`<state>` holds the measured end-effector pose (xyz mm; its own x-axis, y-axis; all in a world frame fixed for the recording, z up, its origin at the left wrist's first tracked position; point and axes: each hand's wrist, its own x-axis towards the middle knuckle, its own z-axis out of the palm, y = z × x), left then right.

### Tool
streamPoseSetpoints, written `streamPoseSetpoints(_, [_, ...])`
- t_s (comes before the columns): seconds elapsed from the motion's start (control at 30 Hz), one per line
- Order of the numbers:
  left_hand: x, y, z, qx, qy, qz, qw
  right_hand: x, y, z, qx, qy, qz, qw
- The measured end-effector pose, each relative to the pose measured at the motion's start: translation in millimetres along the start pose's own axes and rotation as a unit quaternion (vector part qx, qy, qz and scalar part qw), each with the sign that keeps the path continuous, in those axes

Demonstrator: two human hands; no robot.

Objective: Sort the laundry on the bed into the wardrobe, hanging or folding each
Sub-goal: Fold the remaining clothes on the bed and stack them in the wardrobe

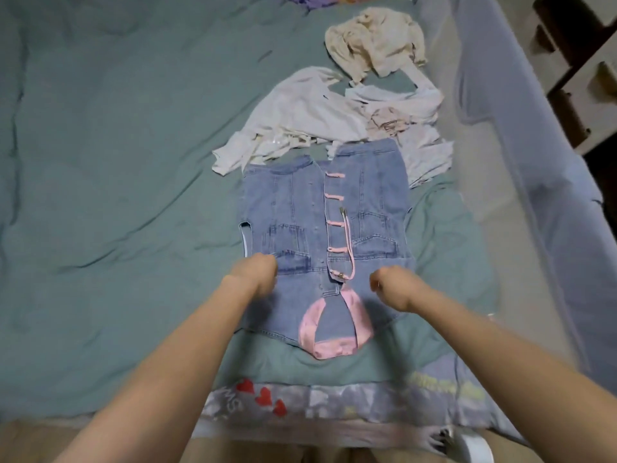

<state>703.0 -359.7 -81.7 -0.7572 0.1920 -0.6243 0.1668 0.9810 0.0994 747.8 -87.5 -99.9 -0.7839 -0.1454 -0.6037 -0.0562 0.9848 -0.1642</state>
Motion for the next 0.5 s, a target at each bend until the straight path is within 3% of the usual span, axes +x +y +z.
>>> streamPoseSetpoints(0.23, [66, 17, 31, -0.091, 0.038, -0.017, 0.995, 76, 17, 8, 0.14, 0.087, 0.025, 0.986])
streamPoseSetpoints(0.5, [160, 10, 59, -0.158, 0.094, -0.015, 0.983, 188, 12, 3, 0.181, 0.134, -0.021, 0.974])
